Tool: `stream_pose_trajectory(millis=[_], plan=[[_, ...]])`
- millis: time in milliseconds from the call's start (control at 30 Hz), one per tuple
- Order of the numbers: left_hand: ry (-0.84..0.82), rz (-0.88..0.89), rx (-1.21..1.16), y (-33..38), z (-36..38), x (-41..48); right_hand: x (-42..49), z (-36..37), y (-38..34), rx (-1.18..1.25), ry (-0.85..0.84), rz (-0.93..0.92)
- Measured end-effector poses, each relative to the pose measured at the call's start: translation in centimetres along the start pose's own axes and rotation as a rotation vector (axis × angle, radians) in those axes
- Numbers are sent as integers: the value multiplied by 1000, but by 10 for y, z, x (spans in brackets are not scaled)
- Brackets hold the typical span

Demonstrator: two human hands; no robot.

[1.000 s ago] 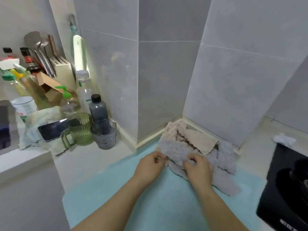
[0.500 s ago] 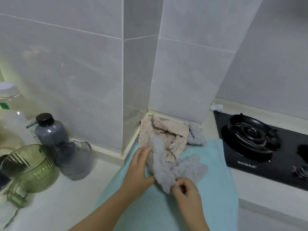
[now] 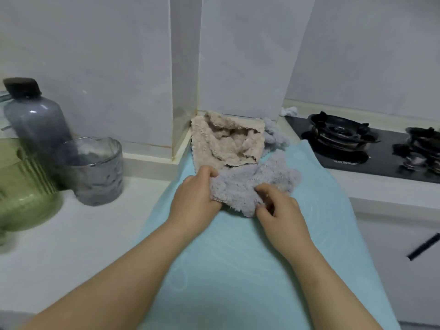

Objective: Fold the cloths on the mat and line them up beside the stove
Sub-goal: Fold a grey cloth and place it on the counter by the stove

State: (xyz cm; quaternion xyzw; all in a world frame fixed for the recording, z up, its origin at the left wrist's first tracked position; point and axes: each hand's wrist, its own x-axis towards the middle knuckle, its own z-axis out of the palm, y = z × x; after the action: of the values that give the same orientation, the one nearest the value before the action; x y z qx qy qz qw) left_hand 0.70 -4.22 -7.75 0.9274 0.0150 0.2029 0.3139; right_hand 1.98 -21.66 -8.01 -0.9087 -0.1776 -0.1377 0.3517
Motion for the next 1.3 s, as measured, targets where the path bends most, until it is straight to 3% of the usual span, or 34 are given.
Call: stream_pose_trajectory(millis=[167, 300, 433, 533, 633, 700, 833, 900, 1033, 1200, 1300], plan=[[71, 110, 154, 5, -25, -30, -33, -2, -24, -234, -31, -23], [81, 218, 227, -3, -41, -64, -68, -8, -45, -223, 1, -4], [-241, 320, 31, -6, -49, -79, -82, -16, -53, -80, 29, 107], [-332, 81, -316, 3, -55, -80, -80, -19, -51, 111, 76, 229], [-98, -134, -463, -1, -51, -69, -75, -19, -49, 297, 234, 355], [-32, -176, -449, -3, -48, -60, -66, -17, -46, 219, 273, 390], [-21, -440, -577, -14, -52, -32, -37, -24, -43, 146, 182, 598], [-67, -416, -396, -18, -51, -20, -32, -25, -44, 18, 131, 618], [-184, -280, 102, -7, -38, -1, -41, -9, -40, -365, 51, 399], [-178, -261, 359, -1, -22, 8, -42, -12, -32, -212, 94, 339], [-117, -193, 244, -8, -20, 9, -29, -14, -30, -160, 77, 487]])
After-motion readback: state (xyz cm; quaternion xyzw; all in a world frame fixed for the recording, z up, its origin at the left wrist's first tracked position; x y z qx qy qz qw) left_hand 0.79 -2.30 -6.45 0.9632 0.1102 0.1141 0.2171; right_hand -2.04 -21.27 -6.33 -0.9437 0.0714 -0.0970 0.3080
